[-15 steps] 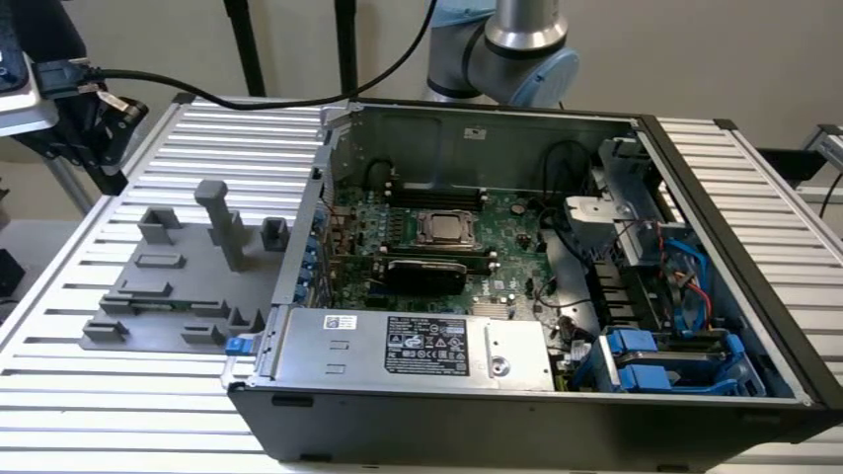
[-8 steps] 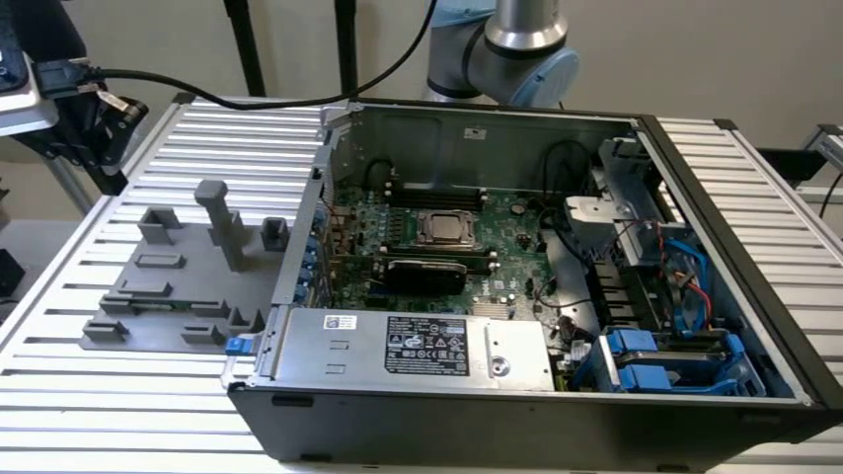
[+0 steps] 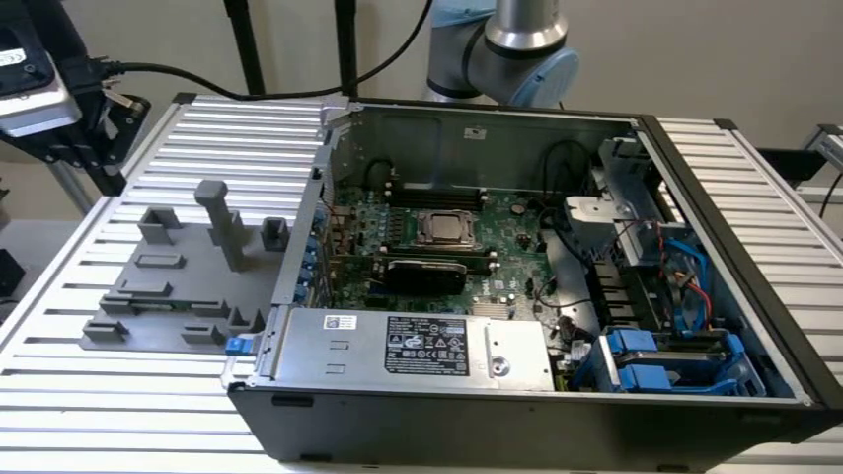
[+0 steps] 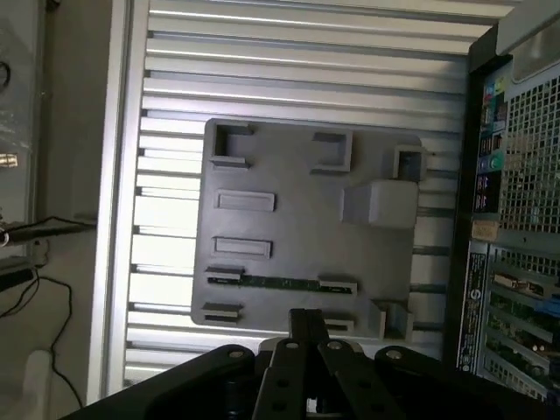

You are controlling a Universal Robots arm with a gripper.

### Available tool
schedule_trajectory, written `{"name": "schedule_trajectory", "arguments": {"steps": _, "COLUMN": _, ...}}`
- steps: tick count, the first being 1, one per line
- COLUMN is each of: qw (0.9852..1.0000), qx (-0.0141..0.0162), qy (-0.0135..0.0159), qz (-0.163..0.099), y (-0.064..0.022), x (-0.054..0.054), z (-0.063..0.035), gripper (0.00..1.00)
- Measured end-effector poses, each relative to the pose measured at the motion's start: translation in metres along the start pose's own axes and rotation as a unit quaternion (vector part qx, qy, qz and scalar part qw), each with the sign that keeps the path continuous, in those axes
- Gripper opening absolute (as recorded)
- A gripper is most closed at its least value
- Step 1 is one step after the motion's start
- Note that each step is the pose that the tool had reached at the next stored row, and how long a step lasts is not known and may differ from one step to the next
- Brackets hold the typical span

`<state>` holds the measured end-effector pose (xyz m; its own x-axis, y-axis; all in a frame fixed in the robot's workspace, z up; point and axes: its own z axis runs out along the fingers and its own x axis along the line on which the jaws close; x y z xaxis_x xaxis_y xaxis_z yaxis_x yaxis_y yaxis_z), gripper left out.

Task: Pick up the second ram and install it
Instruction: 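Pick up the second ram and move it above second insertion slot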

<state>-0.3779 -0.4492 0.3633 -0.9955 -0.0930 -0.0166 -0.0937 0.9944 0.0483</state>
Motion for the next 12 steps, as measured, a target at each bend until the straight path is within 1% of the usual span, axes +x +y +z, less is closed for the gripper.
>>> {"name": "schedule_trajectory", "arguments": {"steps": 3, "qw": 0.9996, "qx": -0.0005, "qy": 0.0013, "qz": -0.027, "y": 0.0000, "x": 0.0000, "z": 0.0011, "gripper": 0.11}}
{"name": "schedule_trajectory", "arguments": {"steps": 6, "qw": 0.9985, "qx": -0.0009, "qy": 0.0027, "qz": -0.054, "y": -0.0001, "x": 0.0001, "z": 0.0022, "gripper": 0.11}}
{"name": "schedule_trajectory", "arguments": {"steps": 9, "qw": 0.9966, "qx": -0.0013, "qy": 0.0040, "qz": -0.082, "y": -0.0002, "x": 0.0001, "z": 0.0035, "gripper": 0.11}}
{"name": "schedule_trajectory", "arguments": {"steps": 12, "qw": 0.9941, "qx": -0.0018, "qy": 0.0052, "qz": -0.109, "y": -0.0002, "x": 0.0001, "z": 0.0049, "gripper": 0.11}}
